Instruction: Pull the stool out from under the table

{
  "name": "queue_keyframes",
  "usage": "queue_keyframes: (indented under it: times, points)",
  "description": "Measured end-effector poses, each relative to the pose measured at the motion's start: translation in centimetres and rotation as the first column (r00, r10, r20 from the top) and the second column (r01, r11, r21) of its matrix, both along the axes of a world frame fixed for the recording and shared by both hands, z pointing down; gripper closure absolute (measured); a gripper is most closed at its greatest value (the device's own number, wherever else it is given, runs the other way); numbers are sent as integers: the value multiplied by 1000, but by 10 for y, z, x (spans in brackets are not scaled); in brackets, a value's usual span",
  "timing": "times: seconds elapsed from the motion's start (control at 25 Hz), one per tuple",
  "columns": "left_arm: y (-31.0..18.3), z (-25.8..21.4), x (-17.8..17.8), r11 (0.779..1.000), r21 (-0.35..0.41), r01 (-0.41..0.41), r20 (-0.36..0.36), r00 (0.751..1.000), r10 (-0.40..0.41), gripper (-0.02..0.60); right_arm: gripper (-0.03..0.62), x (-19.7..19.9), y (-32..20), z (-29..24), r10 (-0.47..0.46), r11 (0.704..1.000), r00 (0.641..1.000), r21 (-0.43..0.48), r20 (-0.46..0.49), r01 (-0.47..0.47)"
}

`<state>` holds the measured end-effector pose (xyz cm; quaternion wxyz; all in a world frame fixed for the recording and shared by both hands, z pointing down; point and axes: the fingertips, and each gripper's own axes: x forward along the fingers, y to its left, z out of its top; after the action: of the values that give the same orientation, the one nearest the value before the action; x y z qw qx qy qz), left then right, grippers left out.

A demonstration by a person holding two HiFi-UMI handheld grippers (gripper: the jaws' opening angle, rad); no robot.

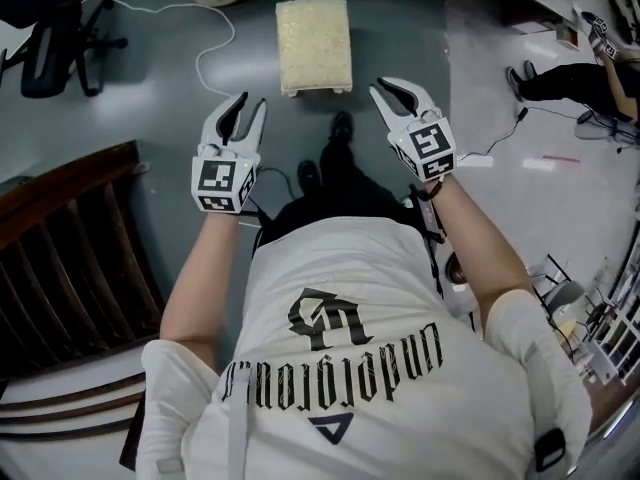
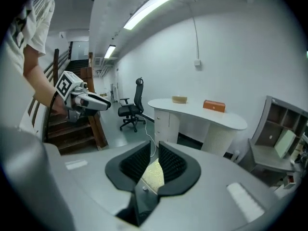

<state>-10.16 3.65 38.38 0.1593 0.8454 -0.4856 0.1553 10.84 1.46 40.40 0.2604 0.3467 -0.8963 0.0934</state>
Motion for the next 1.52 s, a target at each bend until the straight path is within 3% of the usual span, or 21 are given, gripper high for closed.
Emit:
queue_keyframes:
  times: [0.16, 0.32, 0.64, 1.04, 1.28, 1.52]
  points:
    - [14, -48, -2, 999, 41, 12, -33, 999, -11, 523, 587, -1, 7, -47, -30, 997, 1000, 69, 5, 29]
    - [27, -80, -10, 996, 82, 20, -52, 999, -16, 575, 591, -8, 12, -79, -49, 994, 999, 103, 21, 47]
    - [57, -126, -38, 988, 147, 38, -83, 996, -26, 575, 592, -32, 27, -135, -53, 988, 996, 150, 70, 42]
    - [92, -164, -37, 981, 190, 26, -117, 993, -4, 575, 591, -28, 62, -181, -39, 981, 993, 192, 111, 17]
    - [103, -179, -14, 979, 202, 34, -123, 992, -9, 575, 591, 1, 76, -188, -13, 983, 989, 182, 146, -13]
    - [117, -193, 35, 979, 202, 38, -120, 993, -14, 575, 591, 45, 94, -204, -36, 982, 984, 191, 172, 3]
